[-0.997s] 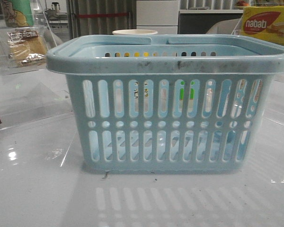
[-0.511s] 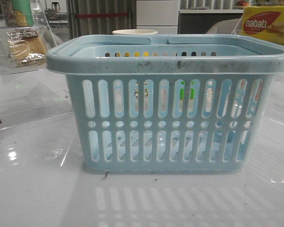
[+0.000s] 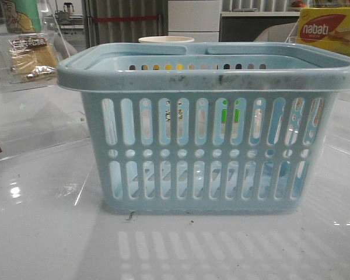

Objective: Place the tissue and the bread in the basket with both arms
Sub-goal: 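Reach the right gripper down to the shelf and grasp the white black-topped pack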

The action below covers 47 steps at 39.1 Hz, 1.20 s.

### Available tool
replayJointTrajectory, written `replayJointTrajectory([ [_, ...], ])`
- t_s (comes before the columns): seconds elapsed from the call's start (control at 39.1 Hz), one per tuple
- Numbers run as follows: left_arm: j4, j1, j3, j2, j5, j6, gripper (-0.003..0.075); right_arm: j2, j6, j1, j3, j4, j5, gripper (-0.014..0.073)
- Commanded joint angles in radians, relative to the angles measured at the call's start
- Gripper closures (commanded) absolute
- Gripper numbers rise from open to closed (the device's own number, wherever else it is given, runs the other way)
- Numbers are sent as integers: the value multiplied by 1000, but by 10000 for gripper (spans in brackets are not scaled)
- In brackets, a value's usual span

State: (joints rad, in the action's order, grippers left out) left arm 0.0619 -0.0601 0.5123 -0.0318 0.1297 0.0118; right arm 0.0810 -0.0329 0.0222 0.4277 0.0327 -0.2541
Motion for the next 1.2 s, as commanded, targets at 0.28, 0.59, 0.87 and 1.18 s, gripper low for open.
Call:
replayJointTrajectory([
  [0.28,2,0,252,-235,245,-12,629,292,6,-4,236,-12,-135,566],
  [0.59,2,0,185,-334,355,-12,629,469,6,-4,234,-12,-310,566],
  [0.87,-5,0,87,-349,374,-12,629,580,6,-5,226,-12,-338,566],
  [1.18,-27,0,55,-349,387,-12,568,618,6,-5,226,-12,-339,451],
])
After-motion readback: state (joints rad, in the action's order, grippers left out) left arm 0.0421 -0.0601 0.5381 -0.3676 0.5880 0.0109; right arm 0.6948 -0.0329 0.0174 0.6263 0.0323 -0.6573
